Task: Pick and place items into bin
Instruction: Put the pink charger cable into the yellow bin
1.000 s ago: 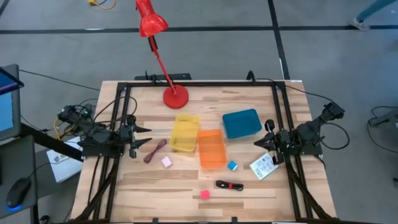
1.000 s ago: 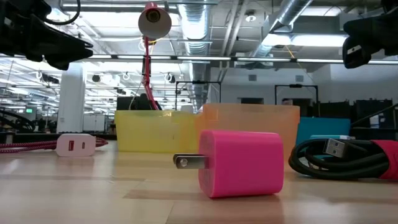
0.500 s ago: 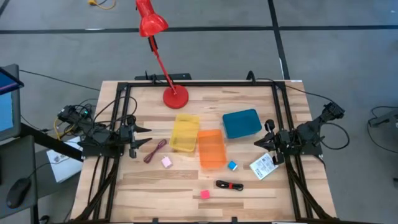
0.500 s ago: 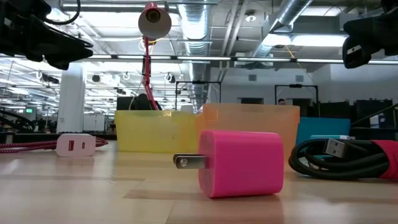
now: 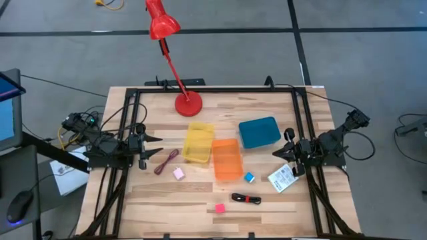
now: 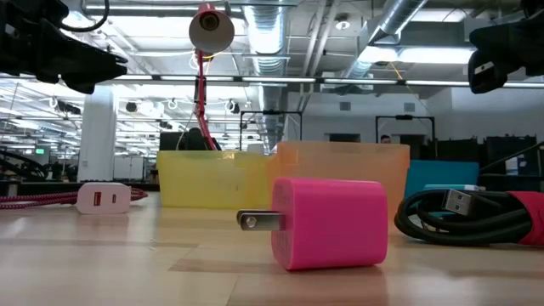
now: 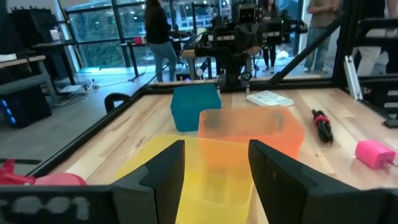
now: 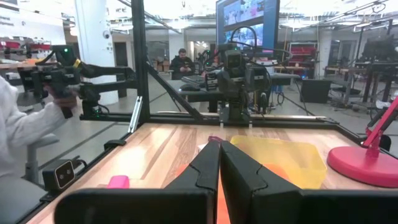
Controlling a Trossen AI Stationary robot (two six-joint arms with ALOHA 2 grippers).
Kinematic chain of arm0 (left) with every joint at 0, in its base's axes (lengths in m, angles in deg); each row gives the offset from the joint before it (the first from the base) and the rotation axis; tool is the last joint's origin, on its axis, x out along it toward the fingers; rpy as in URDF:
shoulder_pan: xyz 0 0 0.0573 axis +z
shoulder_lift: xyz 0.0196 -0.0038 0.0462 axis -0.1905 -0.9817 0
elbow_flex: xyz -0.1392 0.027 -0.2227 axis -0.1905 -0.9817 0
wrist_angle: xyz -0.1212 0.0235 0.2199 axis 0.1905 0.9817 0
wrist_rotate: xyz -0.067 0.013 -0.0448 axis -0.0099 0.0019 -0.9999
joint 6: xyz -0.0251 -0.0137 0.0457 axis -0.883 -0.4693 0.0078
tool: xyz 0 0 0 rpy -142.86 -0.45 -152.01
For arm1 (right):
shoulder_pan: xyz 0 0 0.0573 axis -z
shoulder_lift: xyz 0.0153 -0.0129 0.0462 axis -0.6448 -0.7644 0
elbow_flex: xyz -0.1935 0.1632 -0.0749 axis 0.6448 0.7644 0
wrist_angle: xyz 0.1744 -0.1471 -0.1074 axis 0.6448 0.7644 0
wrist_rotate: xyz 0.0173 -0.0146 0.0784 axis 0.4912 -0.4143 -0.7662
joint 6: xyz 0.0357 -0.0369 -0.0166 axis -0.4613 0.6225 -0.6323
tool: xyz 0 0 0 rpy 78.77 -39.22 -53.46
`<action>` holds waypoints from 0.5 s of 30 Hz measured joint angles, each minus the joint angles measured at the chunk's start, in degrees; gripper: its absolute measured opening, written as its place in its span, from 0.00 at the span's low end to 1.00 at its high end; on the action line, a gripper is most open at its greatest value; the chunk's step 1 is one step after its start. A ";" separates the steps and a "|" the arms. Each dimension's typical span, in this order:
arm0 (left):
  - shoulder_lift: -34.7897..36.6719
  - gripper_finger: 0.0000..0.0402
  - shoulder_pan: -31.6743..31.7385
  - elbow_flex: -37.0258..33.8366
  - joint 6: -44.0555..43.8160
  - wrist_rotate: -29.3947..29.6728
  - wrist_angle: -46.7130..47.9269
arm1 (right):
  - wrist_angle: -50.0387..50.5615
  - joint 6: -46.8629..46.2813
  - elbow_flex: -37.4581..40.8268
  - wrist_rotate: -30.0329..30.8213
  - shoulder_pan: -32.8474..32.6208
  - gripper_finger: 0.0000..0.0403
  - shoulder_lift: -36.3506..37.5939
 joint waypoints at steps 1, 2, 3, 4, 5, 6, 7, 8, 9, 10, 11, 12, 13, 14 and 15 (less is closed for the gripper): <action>-0.01 0.42 0.00 -0.13 -0.62 0.00 -1.14 | 0.00 0.01 0.00 -0.02 0.00 0.02 0.02; -0.02 0.42 -0.01 -0.15 -2.13 -0.01 -2.21 | 0.00 -0.01 -0.02 0.00 0.00 0.02 0.01; -0.02 0.42 -0.02 -0.13 -4.22 -0.01 -3.36 | 0.00 -0.01 0.00 -0.02 0.00 0.02 0.00; 0.00 0.42 0.00 -0.09 -6.58 0.01 -3.89 | 0.00 -0.01 0.00 -0.02 0.00 0.02 0.00; 0.00 0.42 0.00 -0.07 -8.75 -0.01 -3.81 | 0.00 0.00 0.00 0.00 0.00 0.02 0.01; 0.00 0.42 0.00 -0.07 -10.47 -0.01 -3.13 | 0.00 0.01 -0.01 0.00 -0.02 0.02 0.01; 0.00 0.42 0.00 -0.07 -11.51 -0.01 -2.36 | 0.00 -0.01 0.00 -0.01 0.00 0.02 0.00; 0.00 0.42 0.00 -0.07 -11.77 0.01 -1.74 | 0.00 0.00 0.00 -0.01 0.00 0.02 0.00; 0.00 0.42 0.00 -0.07 -11.77 0.05 -1.63 | 0.00 0.00 0.00 -0.01 -0.02 0.02 0.01; -0.02 0.42 0.00 -0.07 -11.88 0.05 -1.88 | 0.00 0.01 -0.01 0.00 0.00 0.02 0.01; -0.02 0.42 0.00 -0.04 -12.52 0.06 -2.38 | 0.00 -0.01 -0.02 0.00 0.00 0.02 0.01; -0.02 0.42 0.00 0.01 -13.72 0.07 -2.92 | 0.00 -0.01 0.00 0.00 -0.01 0.02 0.01; 0.00 0.42 0.00 0.05 -15.55 0.10 -3.27 | 0.00 0.00 0.00 -0.01 -0.01 0.02 0.00; 0.00 0.42 0.00 0.09 -17.65 0.10 -3.20 | 0.00 -0.01 0.00 -0.02 -0.02 0.02 0.02; 0.00 0.42 0.00 0.11 -19.34 0.12 -2.75 | 0.00 -0.01 0.00 -0.02 -0.02 0.02 0.01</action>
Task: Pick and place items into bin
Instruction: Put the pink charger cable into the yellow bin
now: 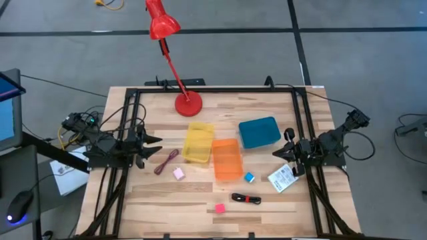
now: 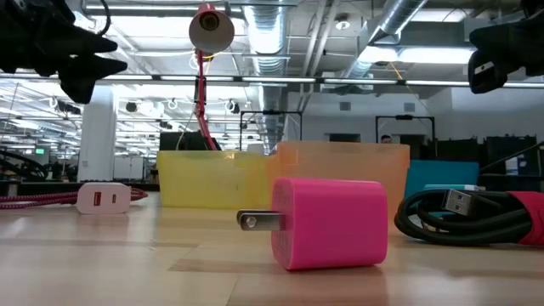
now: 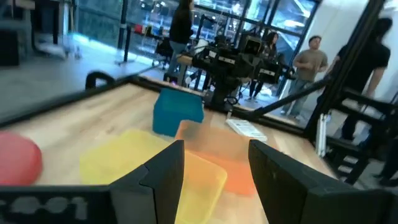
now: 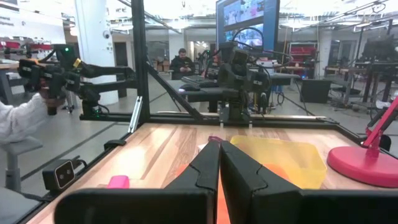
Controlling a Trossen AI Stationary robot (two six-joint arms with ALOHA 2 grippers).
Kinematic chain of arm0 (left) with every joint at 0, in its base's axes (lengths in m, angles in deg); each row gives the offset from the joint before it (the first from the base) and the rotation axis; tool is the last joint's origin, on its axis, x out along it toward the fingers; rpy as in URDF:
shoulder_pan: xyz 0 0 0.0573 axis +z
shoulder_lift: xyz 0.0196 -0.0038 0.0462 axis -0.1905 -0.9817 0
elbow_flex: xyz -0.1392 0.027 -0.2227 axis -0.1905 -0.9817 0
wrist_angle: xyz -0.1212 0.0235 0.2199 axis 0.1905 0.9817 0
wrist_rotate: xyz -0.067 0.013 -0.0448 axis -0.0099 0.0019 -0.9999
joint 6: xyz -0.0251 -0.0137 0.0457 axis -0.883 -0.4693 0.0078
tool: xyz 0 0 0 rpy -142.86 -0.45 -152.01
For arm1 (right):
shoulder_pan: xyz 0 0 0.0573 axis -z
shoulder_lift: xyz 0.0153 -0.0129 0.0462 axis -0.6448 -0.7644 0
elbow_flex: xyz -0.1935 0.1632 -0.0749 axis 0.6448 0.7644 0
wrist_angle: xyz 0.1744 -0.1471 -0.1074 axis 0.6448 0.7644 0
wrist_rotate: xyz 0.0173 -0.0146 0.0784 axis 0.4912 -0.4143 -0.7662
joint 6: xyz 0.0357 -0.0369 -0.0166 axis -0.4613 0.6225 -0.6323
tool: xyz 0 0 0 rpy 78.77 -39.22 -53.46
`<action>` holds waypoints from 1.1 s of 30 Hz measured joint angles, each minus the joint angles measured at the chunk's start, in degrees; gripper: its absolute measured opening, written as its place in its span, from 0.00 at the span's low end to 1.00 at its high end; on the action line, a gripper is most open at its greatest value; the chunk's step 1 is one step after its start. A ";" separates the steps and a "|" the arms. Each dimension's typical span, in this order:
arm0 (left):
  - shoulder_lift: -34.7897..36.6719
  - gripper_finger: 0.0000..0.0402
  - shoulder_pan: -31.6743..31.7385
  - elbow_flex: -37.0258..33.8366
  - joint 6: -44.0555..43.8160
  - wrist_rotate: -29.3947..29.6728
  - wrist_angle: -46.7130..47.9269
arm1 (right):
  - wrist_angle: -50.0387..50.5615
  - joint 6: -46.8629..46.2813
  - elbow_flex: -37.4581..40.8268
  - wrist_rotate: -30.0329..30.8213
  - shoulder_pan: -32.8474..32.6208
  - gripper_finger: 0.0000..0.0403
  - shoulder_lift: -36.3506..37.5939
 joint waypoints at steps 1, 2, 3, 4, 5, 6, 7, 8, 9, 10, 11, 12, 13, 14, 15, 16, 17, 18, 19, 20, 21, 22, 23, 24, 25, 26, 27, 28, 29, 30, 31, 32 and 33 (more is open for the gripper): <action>-0.02 0.42 0.00 0.00 -0.87 0.08 0.95 | 0.00 0.01 -0.01 0.01 0.00 0.02 -0.01; -0.14 0.42 0.00 0.02 -1.66 0.55 2.44 | 0.00 0.00 -0.02 0.02 0.02 0.02 -0.02; -0.63 0.42 -0.02 0.13 -2.47 1.42 3.97 | 0.00 0.00 0.00 0.02 0.00 0.02 -0.02; -1.20 0.42 -0.02 0.34 -3.18 2.59 5.17 | 0.00 0.02 -0.02 0.00 0.01 0.02 -0.02; -1.86 0.42 0.00 0.75 -3.72 3.64 6.96 | 0.00 0.00 0.00 0.00 0.01 0.02 -0.02; -2.89 0.42 0.04 1.41 -3.91 4.18 9.21 | 0.00 0.01 -0.02 0.01 0.00 0.02 -0.02; -4.25 0.42 0.05 2.23 -3.95 4.22 11.22 | 0.00 0.01 0.00 0.01 0.01 0.02 0.00; -5.77 0.42 0.08 3.42 -3.93 4.48 12.39 | 0.00 0.01 0.00 0.02 0.01 0.02 -0.02; -7.36 0.42 0.16 5.29 -3.89 4.55 13.27 | 0.00 0.02 0.00 0.00 0.00 0.02 0.00; -8.85 0.42 0.35 7.37 -3.87 4.85 14.46 | 0.00 0.01 0.00 0.00 0.01 0.02 -0.02; -10.47 0.42 0.51 9.56 -3.97 5.34 16.20 | 0.00 0.00 0.00 0.02 0.02 0.02 -0.01; -12.40 0.42 0.77 11.87 -4.45 5.49 18.50 | 0.00 0.00 0.00 0.02 0.02 0.02 -0.02; -14.55 0.42 1.03 14.42 -5.01 5.55 20.97 | 0.00 0.02 0.00 0.00 0.00 0.02 -0.01; -16.79 0.42 1.34 17.23 -5.76 5.55 23.44 | 0.00 0.02 0.00 0.00 0.00 0.02 -0.02; -19.10 0.42 1.69 20.09 -6.77 5.56 25.67 | 0.00 0.01 0.00 0.01 0.02 0.02 -0.02; -21.39 0.42 2.01 22.92 -8.16 5.66 28.11 | 0.00 0.00 0.00 0.00 0.02 0.02 -0.01; -23.88 0.42 2.34 25.38 -9.92 5.68 30.81 | 0.00 0.01 -0.02 0.00 0.01 0.02 0.00; -26.47 0.42 2.53 27.40 -11.58 5.71 33.58 | 0.00 0.00 -0.02 0.02 0.00 0.02 -0.02; -29.13 0.42 2.73 29.00 -13.26 5.53 36.48 | 0.00 0.00 0.00 0.01 0.02 0.02 -0.02; -31.92 0.42 2.96 30.41 -14.80 5.17 39.15 | 0.00 0.01 0.00 0.00 0.00 0.02 -0.01; -34.86 0.42 3.15 31.67 -16.35 4.22 41.50 | 0.00 0.01 -0.01 0.01 0.00 0.02 -0.02; -37.71 0.42 3.36 32.53 -17.92 3.11 43.50 | 0.00 0.00 0.00 0.02 0.02 0.02 0.00; -40.67 0.42 3.46 32.91 -19.49 1.52 45.13 | 0.00 0.02 0.00 0.00 0.00 0.02 0.00; -43.42 0.42 3.48 32.94 -20.57 -0.19 45.90 | 0.00 0.00 0.00 0.00 0.01 0.02 -0.02; -46.25 0.42 3.48 32.92 -21.52 -1.87 46.13 | 0.00 0.00 0.00 0.02 0.01 0.02 -0.02; -48.90 0.42 3.48 32.87 -22.76 -3.06 46.07 | 0.00 0.00 -0.01 0.01 0.00 0.02 -0.01; -51.38 0.42 3.43 32.85 -24.18 -3.48 46.00 | 0.00 0.00 0.00 0.00 0.00 0.02 -0.02; -53.88 0.42 3.45 32.85 -25.82 -3.41 45.89 | 0.00 0.00 -0.01 0.01 0.01 0.02 -0.02; -56.37 0.42 3.48 32.85 -27.47 -3.43 45.87 | 0.00 0.02 -0.01 0.02 0.01 0.02 -0.02; -58.54 0.42 3.50 32.82 -29.24 -3.77 45.95 | 0.00 0.00 0.00 0.00 0.00 0.02 0.00; -60.64 0.42 3.50 32.81 -31.36 -4.21 46.00 | 0.00 0.01 0.00 0.00 0.00 0.02 -0.01; -62.58 0.42 3.50 32.81 -33.61 -5.18 45.85 | 0.01 0.01 0.00 0.01 0.00 0.02 -0.02; -64.50 0.42 3.50 32.81 -35.35 -6.56 45.81 | 0.00 0.00 0.00 0.02 0.02 0.02 -0.02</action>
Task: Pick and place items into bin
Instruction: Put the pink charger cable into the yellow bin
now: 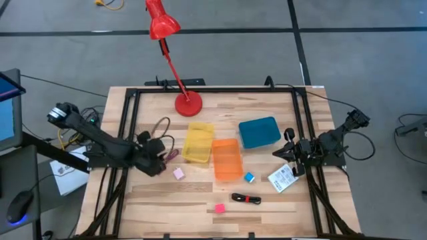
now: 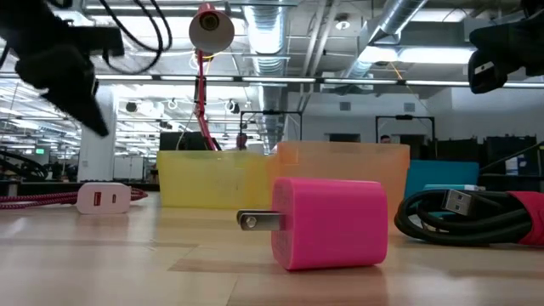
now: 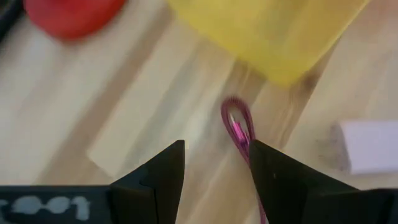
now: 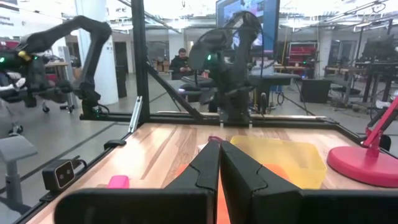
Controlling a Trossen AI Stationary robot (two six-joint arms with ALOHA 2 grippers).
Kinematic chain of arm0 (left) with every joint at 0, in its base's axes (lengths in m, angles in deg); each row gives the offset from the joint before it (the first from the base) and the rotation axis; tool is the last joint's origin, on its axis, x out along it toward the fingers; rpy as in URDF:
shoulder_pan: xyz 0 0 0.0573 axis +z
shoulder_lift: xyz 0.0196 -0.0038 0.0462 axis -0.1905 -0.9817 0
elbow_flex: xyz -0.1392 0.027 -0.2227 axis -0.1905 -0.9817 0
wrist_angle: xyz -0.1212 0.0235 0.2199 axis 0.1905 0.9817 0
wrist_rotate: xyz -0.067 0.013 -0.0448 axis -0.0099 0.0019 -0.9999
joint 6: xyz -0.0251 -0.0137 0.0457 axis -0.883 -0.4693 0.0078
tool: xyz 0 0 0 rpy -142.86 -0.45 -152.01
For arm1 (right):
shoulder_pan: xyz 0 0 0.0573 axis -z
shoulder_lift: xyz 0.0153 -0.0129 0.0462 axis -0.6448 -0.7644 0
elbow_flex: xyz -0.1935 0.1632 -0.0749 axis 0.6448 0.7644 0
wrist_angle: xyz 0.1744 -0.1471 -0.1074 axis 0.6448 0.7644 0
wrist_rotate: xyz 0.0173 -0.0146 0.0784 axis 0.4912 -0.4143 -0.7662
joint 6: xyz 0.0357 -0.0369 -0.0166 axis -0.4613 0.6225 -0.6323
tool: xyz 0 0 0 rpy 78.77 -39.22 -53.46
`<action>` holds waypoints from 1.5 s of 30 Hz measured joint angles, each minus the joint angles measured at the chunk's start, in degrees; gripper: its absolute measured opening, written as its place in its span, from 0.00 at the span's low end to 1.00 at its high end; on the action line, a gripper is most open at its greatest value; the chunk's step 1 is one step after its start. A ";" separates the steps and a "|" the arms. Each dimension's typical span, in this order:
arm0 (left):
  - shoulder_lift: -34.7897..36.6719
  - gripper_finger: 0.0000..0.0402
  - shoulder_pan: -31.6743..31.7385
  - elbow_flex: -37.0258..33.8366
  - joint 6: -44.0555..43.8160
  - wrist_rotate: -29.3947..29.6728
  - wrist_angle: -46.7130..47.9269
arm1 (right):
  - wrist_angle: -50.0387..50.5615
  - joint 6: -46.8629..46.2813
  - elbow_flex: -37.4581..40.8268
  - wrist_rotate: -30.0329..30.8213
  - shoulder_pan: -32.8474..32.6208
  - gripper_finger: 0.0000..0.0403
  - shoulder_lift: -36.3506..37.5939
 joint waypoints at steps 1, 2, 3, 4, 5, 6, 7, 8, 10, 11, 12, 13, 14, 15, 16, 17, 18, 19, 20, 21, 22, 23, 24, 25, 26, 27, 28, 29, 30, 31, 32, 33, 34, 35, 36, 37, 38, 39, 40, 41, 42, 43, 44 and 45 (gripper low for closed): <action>-1.70 0.42 0.00 0.00 -1.06 -1.48 0.03 | -0.01 0.00 0.00 -0.02 -0.02 0.02 0.00; -3.30 0.42 0.00 0.00 -1.71 -2.96 0.03 | 0.03 0.02 -0.01 -0.02 0.00 0.02 0.01; -4.97 0.42 -0.05 0.00 -2.04 -4.19 0.04 | 0.00 0.02 0.00 0.00 0.00 0.02 0.00; -6.55 0.42 -0.15 0.00 -2.47 -5.53 0.01 | -0.02 0.02 0.00 0.00 0.00 0.02 0.00; -7.93 0.42 -0.28 0.00 -2.99 -6.46 0.01 | 0.00 0.00 0.00 -0.02 -0.01 0.02 0.00; -9.25 0.42 -0.39 0.00 -3.52 -7.02 -0.26 | 0.03 0.00 0.00 -0.01 -0.02 0.02 0.00; -10.44 0.42 -0.39 0.00 -3.88 -7.54 -1.12 | 0.00 0.02 0.00 0.00 -0.02 0.02 0.00; -11.48 0.42 -0.37 0.00 -4.41 -8.23 -1.99 | 0.00 0.02 0.00 0.00 0.00 0.02 0.00; -12.89 0.42 -0.38 0.00 -5.72 -9.20 -4.10 | 0.02 0.02 0.00 -0.01 -0.01 0.02 0.00; -13.43 0.42 -0.38 0.00 -6.12 -9.24 -5.25 | 0.00 0.02 -0.01 0.00 0.00 0.02 0.00; -13.72 0.42 -0.38 0.00 -6.28 -9.29 -6.07 | 0.00 0.02 0.00 -0.02 -0.02 0.02 0.00; -13.76 0.42 -0.37 0.00 -6.33 -9.30 -6.46 | 0.00 0.09 -0.01 -0.01 -0.02 0.02 0.00; -13.72 0.42 -0.37 0.00 -6.25 -9.25 -6.53 | -0.05 1.18 0.00 0.03 0.03 0.02 0.00; -13.72 0.42 -0.37 0.00 -5.83 -9.20 -6.62 | -0.28 3.08 0.00 0.09 0.04 0.02 0.00; -13.68 0.42 -0.37 0.00 -5.75 -9.12 -6.75 | -0.49 4.71 0.00 0.03 0.04 0.02 0.01; -13.46 0.42 -0.37 0.00 -5.65 -9.07 -6.82 | -0.50 5.16 0.00 -0.11 -0.02 0.02 0.02; -13.35 0.42 -0.37 0.00 -5.63 -9.07 -6.90 | -0.74 4.72 0.00 -0.20 -0.02 0.02 0.00; -13.36 0.42 -0.37 0.00 -5.59 -9.19 -7.03 | -1.70 2.78 0.02 -0.20 -0.02 0.02 0.00; -13.40 0.42 -0.38 0.00 -5.53 -9.35 -6.96 | -3.29 -0.43 0.02 -0.20 -0.02 0.02 0.00; -13.40 0.42 -0.39 0.00 -5.50 -9.46 -6.87 | -4.96 -2.92 0.00 -0.20 -0.02 0.02 0.02; -13.40 0.42 -0.39 0.00 -5.41 -9.47 -6.88 | -6.92 -3.87 0.00 -0.20 -0.02 0.02 0.01; -13.40 0.42 -0.39 0.00 -5.08 -9.48 -6.89 | -9.37 -3.83 0.02 -0.20 -0.01 0.02 -0.01; -13.40 0.42 -0.39 0.00 -4.59 -9.47 -6.98 | -12.19 -2.73 -0.07 -0.19 0.00 0.02 0.00; -13.40 0.42 -0.39 0.00 -4.34 -9.48 -7.14 | -14.54 -1.67 -0.58 -0.20 -0.01 0.02 0.00; -13.40 0.42 -0.39 0.00 -4.33 -9.50 -7.26 | -15.99 -1.32 -1.42 -0.20 -0.02 0.02 0.00; -13.40 0.42 -0.39 0.00 -4.32 -9.77 -7.40 | -15.84 -1.22 -2.55 -0.20 -0.02 0.02 -0.01; -13.40 0.42 -0.39 0.00 -4.32 -10.14 -7.52 | -14.75 -1.18 -3.91 -0.18 -0.02 0.02 -0.35; -13.40 0.42 -0.39 0.00 -4.34 -10.45 -7.51 | -12.36 -1.19 -5.47 -0.02 -0.02 0.02 -1.02; -13.40 0.42 -0.39 0.00 -4.32 -10.89 -7.43 | -9.62 -1.33 -7.11 0.48 -0.02 0.02 -2.07; -13.40 0.42 -0.39 0.00 -4.33 -11.61 -7.34 | -7.41 -1.62 -8.95 1.90 -0.02 0.02 -3.87; -13.40 0.42 -0.39 -0.07 -4.34 -12.32 -7.48 | -5.99 -2.25 -10.79 4.18 -0.02 0.02 -6.24; -13.40 0.42 -0.39 -0.25 -4.56 -12.87 -7.81 | -5.22 -2.93 -12.63 6.79 -0.02 0.02 -8.89; -13.40 0.42 -0.39 -0.55 -5.26 -12.94 -8.01 | -4.68 -3.25 -14.54 8.77 -0.01 0.02 -11.65; -13.52 0.42 -0.39 -0.87 -6.18 -12.79 -8.04 | -4.39 -3.20 -16.56 9.85 0.00 0.02 -14.17; -13.60 0.42 -0.39 -1.33 -7.22 -12.58 -8.19 | -4.42 -2.92 -18.75 10.23 0.00 0.02 -16.89; -13.62 0.42 -0.39 -1.86 -8.17 -12.19 -8.16 | -4.71 -2.67 -21.01 10.29 0.00 0.02 -19.73; -13.62 0.42 -0.36 -2.48 -9.09 -11.96 -8.24 | -4.72 -2.67 -23.01 10.32 0.00 0.02 -22.57; -13.62 0.42 -0.28 -3.07 -10.00 -11.87 -8.54 | -4.28 -2.69 -24.84 10.29 -0.01 0.02 -25.47; -13.62 0.42 -0.22 -3.69 -10.74 -11.87 -8.96 | -3.82 -2.72 -26.50 10.29 -0.02 0.02 -28.31; -13.62 0.42 -0.24 -4.12 -11.37 -11.87 -9.59 | -3.71 -2.97 -28.03 10.29 -0.02 0.02 -31.06; -13.62 0.42 -0.24 -4.47 -11.68 -11.89 -10.42 | -3.75 -3.32 -29.28 10.27 -0.02 0.02 -33.32; -13.62 0.42 -0.24 -4.86 -11.75 -11.89 -11.54 | -3.78 -3.92 -30.38 10.29 -0.02 0.02 -35.40; -13.62 0.42 -0.24 -5.21 -11.69 -11.88 -12.78 | -3.87 -4.95 -31.31 10.26 -0.02 0.02 -37.25; -13.62 0.42 -0.24 -5.55 -11.35 -11.88 -13.89 | -3.97 -6.12 -31.98 10.26 -0.02 0.02 -38.83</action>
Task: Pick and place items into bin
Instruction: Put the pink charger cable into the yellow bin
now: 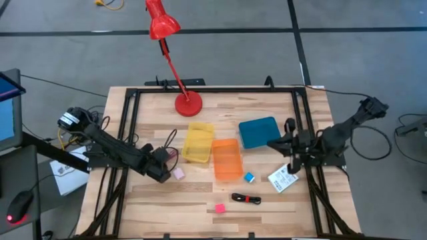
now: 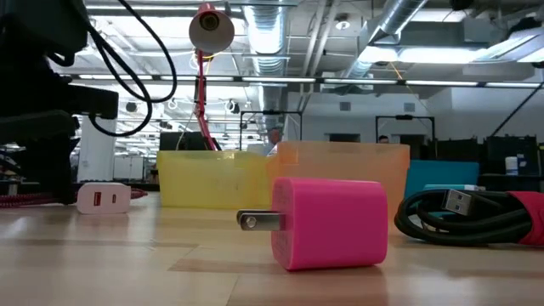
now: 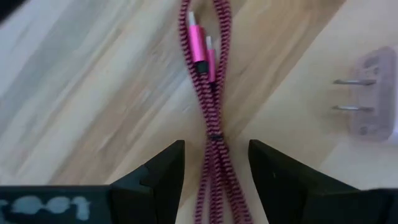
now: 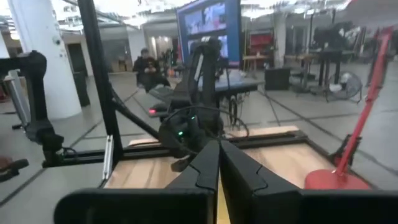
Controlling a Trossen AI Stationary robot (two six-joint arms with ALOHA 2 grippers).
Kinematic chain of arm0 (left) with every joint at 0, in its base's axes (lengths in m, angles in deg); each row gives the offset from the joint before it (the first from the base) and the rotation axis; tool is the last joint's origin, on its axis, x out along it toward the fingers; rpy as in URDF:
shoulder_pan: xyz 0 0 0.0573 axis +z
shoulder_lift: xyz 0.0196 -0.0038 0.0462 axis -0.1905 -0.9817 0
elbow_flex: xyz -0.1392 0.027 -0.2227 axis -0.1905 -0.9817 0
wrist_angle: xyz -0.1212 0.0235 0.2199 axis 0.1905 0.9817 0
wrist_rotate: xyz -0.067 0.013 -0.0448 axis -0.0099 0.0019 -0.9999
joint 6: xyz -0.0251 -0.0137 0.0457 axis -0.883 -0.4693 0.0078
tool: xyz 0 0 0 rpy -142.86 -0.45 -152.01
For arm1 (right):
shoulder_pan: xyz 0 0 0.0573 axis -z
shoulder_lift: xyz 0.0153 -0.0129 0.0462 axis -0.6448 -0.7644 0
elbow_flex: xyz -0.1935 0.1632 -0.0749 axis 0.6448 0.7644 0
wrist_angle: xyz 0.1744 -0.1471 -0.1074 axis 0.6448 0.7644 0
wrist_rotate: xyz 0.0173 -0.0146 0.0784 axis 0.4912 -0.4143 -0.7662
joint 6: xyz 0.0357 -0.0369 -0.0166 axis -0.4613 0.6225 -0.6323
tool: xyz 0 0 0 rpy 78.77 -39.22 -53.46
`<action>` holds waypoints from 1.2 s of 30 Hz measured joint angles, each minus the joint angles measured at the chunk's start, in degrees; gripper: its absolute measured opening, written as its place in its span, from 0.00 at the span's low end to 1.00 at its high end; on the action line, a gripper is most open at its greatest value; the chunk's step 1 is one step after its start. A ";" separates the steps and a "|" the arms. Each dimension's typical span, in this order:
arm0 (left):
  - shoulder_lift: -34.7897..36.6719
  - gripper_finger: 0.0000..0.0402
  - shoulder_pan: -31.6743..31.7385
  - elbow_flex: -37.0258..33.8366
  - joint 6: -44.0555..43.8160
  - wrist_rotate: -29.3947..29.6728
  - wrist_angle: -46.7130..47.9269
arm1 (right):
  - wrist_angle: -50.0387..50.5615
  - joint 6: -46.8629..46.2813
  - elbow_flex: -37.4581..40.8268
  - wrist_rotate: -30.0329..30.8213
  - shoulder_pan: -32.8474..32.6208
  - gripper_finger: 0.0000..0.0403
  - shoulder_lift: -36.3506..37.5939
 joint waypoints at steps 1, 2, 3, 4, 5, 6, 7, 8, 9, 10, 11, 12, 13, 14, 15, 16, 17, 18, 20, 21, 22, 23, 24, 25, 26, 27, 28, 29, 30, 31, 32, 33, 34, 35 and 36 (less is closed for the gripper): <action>0.01 0.42 0.00 -0.37 0.62 0.10 -1.05 | -0.06 -1.20 -0.47 0.01 0.02 0.02 -1.68; 0.07 0.42 0.00 -0.77 1.33 0.34 -1.92 | -0.46 -2.44 -0.66 0.01 0.00 0.02 -3.32; 0.11 0.42 -0.07 -1.09 1.59 0.59 -2.54 | -0.83 -3.63 -0.72 -0.01 0.00 0.02 -4.99; 0.16 0.42 -0.07 -1.32 1.62 0.63 -2.83 | -0.92 -4.53 -0.72 -0.01 0.00 0.02 -6.58; 0.17 0.42 -0.07 -1.40 1.57 0.61 -2.81 | -0.88 -5.00 -0.72 -0.05 0.00 0.02 -8.03; 0.17 0.42 -0.07 -1.40 1.29 0.60 -2.65 | -0.90 -5.81 -0.72 -0.02 0.00 0.02 -9.49; 0.17 0.42 -0.07 -1.44 0.80 0.58 -2.53 | -0.96 -6.59 -0.72 0.01 0.02 0.02 -10.95; 0.17 0.41 -0.08 -1.44 0.63 0.60 -2.54 | -0.97 -7.57 -0.72 0.01 0.08 0.02 -12.34; 0.15 0.39 -0.09 -1.44 0.58 0.60 -2.68 | -1.17 -8.66 -0.72 -0.04 0.08 0.02 -13.72; 0.14 0.37 -0.09 -1.46 0.63 0.61 -2.98 | -1.72 -9.14 -0.72 -0.16 0.05 0.02 -15.27; 0.13 0.34 -0.09 -1.49 1.06 0.66 -3.34 | -2.15 -9.33 -0.72 -0.18 0.06 0.02 -16.72; 0.11 0.31 -0.09 -1.51 1.63 0.79 -3.69 | -2.23 -9.29 -0.72 -0.20 0.04 0.02 -18.06; 0.09 0.27 -0.09 -1.51 2.05 0.90 -3.99 | -2.45 -8.92 -0.72 -0.18 0.07 0.02 -19.37; 0.09 0.23 -0.09 -1.51 2.25 1.00 -4.22 | -2.68 -8.81 -0.72 0.02 0.18 0.02 -20.74; 0.04 0.18 -0.09 -1.55 2.24 1.42 -4.34 | -3.03 -8.78 -0.72 0.06 0.43 0.02 -22.13; 0.02 0.12 -0.07 -1.59 2.18 1.88 -4.35 | -3.68 -9.03 -0.72 0.05 0.71 0.02 -23.71; 0.00 0.07 -0.01 -1.63 2.16 2.39 -4.34 | -4.57 -9.23 -0.72 0.05 1.01 0.02 -25.34; 0.00 0.04 0.00 -1.60 2.15 3.07 -4.13 | -5.53 -9.16 -0.72 0.02 1.33 0.02 -26.82; 0.00 0.03 0.04 -0.76 2.28 4.19 -2.63 | -7.74 -7.25 -0.72 0.06 2.10 0.02 -29.59; 0.01 0.03 0.07 0.19 2.41 4.85 -1.23 | -8.11 -5.94 -0.72 0.08 2.59 0.02 -30.80; 0.04 0.03 0.06 1.30 2.38 5.31 0.55 | -7.97 -4.39 -0.72 0.06 3.12 0.02 -31.75; 0.04 0.03 0.04 2.47 2.23 5.59 2.89 | -7.99 -3.43 -0.72 0.06 3.68 0.02 -32.57; 0.04 0.02 0.04 3.73 1.98 6.10 5.99 | -8.06 -3.11 -0.72 0.12 4.17 0.02 -33.27; 0.04 0.01 0.04 5.10 1.76 6.88 9.01 | -8.04 -3.03 -0.72 0.23 4.66 0.02 -33.72; 0.04 0.01 0.04 6.51 1.53 7.74 11.48 | -7.95 -3.01 -0.72 0.28 5.08 0.02 -33.94; 0.04 0.01 0.04 8.43 1.26 8.76 14.25 | -8.18 -2.99 -0.72 0.33 5.55 0.02 -33.97; 0.04 0.01 0.04 10.40 0.66 9.99 17.40 | -8.84 -3.00 -0.72 0.56 6.13 0.02 -34.03; 0.04 0.01 0.02 12.53 -0.06 11.52 21.08 | -9.70 -3.08 -0.72 0.81 6.73 0.02 -34.08; 0.04 0.01 0.00 14.73 -0.92 13.41 25.23 | -10.76 -3.39 -0.72 1.44 7.26 0.02 -34.08; 0.04 0.01 0.00 16.93 -1.56 15.49 28.98 | -12.49 -3.77 -0.72 1.80 7.83 0.02 -34.08; 0.04 0.01 0.00 19.10 -1.74 17.57 31.84 | -14.15 -3.78 -0.72 1.77 8.42 0.02 -34.06; 0.04 0.01 0.02 21.45 -1.66 19.51 33.66 | -15.23 -3.76 -0.73 1.76 8.94 0.02 -34.04; 0.08 0.01 0.02 23.57 -0.72 20.96 34.37 | -15.69 -3.77 -0.74 1.75 9.37 0.02 -34.06; 0.13 0.01 0.08 25.53 0.99 21.78 34.33 | -15.89 -3.77 -0.72 1.69 9.78 0.02 -34.06; 0.12 0.01 0.41 27.13 3.29 21.95 33.72 | -16.09 -3.84 -0.72 1.63 10.19 0.02 -34.06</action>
